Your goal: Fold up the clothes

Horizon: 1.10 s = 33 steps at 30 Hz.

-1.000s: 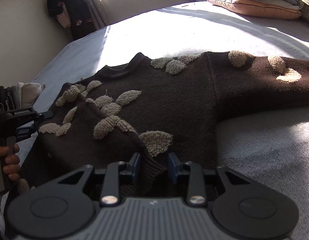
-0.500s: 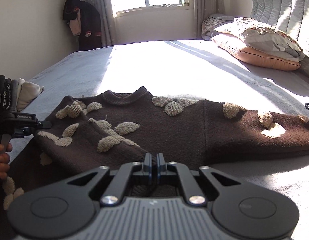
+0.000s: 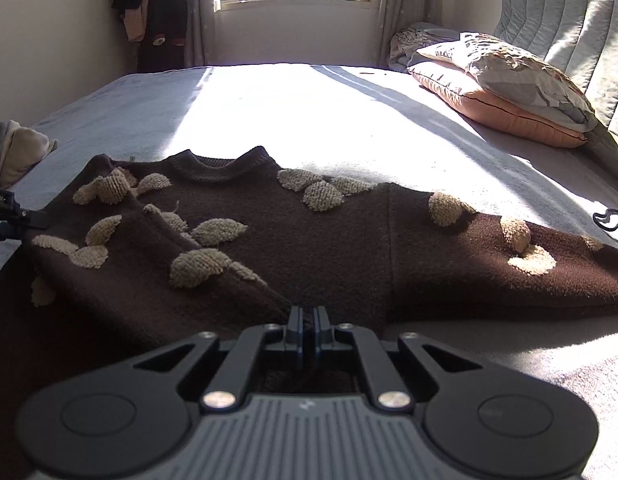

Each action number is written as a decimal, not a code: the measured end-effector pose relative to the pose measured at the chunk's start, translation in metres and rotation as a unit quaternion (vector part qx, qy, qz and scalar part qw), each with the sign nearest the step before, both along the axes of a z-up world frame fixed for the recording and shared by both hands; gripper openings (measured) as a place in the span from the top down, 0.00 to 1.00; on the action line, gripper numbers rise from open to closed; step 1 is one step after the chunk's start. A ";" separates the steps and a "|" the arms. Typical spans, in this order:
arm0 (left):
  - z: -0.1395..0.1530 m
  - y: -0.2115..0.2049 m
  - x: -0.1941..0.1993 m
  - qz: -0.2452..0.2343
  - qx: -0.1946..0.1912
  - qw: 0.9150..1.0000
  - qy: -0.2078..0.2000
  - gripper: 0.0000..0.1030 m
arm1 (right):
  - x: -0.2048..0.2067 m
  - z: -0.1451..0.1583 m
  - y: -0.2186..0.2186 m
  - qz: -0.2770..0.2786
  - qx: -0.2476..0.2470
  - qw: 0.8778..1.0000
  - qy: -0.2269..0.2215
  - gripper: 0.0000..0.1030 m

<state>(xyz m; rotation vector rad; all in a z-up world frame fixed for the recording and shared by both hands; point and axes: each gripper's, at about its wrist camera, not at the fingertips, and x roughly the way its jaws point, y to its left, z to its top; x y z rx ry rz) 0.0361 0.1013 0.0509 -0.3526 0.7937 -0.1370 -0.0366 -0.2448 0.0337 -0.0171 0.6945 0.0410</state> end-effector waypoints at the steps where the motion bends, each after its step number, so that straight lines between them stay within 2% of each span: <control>1: 0.002 0.002 -0.001 0.000 0.006 1.000 0.001 0.60 | -0.001 0.001 0.001 0.002 -0.001 1.000 0.002 0.95; 4: 0.004 0.010 -0.002 0.005 0.011 1.000 0.004 0.59 | -0.003 -0.003 0.007 0.012 -0.020 1.000 0.018 0.92; 8: 0.013 0.016 -0.005 0.027 0.039 0.999 -0.017 0.58 | -0.010 0.004 0.005 -0.005 -0.030 0.999 -0.016 0.90; 10: 0.018 0.017 -0.008 0.031 0.052 0.998 -0.035 0.57 | -0.013 0.011 0.001 -0.003 -0.009 0.999 -0.032 0.90; 14: 0.023 0.007 -0.011 -0.006 0.027 0.997 -0.068 0.54 | -0.018 0.019 0.003 0.023 0.026 0.998 -0.047 0.90; 17: 0.018 -0.003 -0.009 -0.024 0.032 0.997 -0.064 0.49 | -0.018 0.017 0.012 0.058 0.034 0.997 -0.035 0.89; 19: 0.014 -0.010 -0.007 -0.036 0.036 0.997 -0.061 0.49 | -0.012 0.006 0.021 0.082 0.020 0.996 0.010 0.82; 21: 0.010 -0.017 -0.006 -0.048 0.039 0.996 -0.058 0.49 | -0.006 -0.011 0.027 0.082 -0.007 0.995 0.052 0.81; 26: 0.001 -0.035 -0.003 -0.078 0.048 0.994 -0.051 0.48 | -0.004 -0.009 0.019 0.061 -0.010 0.997 0.048 0.81; 28: 0.004 -0.031 -0.004 -0.077 0.037 0.995 -0.056 0.45 | -0.004 -0.009 0.015 0.056 -0.002 0.997 0.050 0.81; 30: 0.001 -0.027 -0.004 -0.070 0.027 0.996 -0.051 0.45 | -0.005 -0.009 0.012 0.052 0.006 0.997 0.053 0.76; 31: -0.002 -0.027 -0.003 -0.067 0.022 0.996 -0.047 0.45 | -0.005 -0.009 0.010 0.050 0.010 0.997 0.054 0.66; 32: -0.005 -0.027 -0.002 -0.065 0.018 0.997 -0.043 0.45 | -0.005 -0.009 0.008 0.048 0.014 0.997 0.055 0.49; 33: -0.010 -0.029 0.000 -0.067 0.019 0.997 -0.039 0.45 | -0.005 -0.009 0.006 0.046 0.017 0.997 0.056 0.42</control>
